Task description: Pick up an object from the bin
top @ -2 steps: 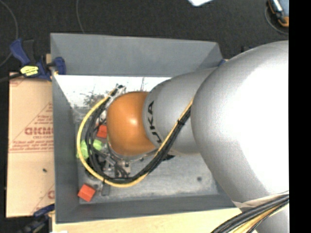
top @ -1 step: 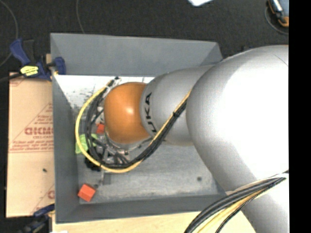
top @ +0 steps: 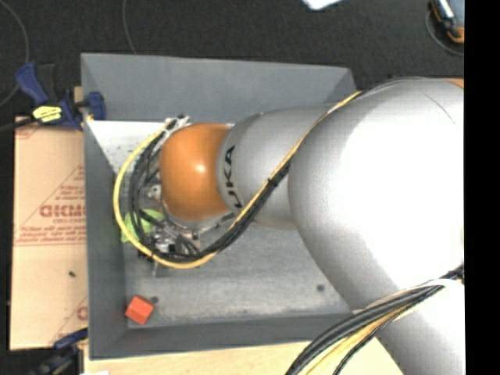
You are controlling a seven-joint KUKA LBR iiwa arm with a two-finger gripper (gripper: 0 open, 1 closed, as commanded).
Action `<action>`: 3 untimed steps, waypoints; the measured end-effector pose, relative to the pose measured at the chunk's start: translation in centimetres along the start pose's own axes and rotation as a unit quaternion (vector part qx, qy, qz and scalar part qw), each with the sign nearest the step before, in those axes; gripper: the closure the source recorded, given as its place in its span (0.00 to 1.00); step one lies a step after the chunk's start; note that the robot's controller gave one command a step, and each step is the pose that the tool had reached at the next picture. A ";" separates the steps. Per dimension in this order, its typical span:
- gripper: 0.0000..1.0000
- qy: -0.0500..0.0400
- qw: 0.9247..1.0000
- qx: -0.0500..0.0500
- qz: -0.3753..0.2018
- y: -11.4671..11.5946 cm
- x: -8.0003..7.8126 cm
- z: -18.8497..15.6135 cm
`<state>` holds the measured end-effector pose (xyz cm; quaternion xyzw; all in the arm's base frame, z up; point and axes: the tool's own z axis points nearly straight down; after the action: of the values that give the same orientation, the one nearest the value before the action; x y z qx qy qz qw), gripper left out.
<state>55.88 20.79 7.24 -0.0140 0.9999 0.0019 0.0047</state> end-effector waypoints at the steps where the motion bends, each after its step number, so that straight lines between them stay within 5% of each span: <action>1: 1.00 0.000 1.000 0.000 0.001 0.0 0.0 0.0; 2: 1.00 -0.001 1.000 -0.001 -0.004 0.2 -0.4 -6.8; 3: 1.00 -0.001 1.000 -0.001 -0.004 0.2 -0.4 -6.8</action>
Offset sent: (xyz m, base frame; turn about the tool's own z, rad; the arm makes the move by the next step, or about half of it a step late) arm 0.0017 0.0026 0.0674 -0.0136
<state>56.17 20.94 14.02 -0.0178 0.9998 0.0025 0.0055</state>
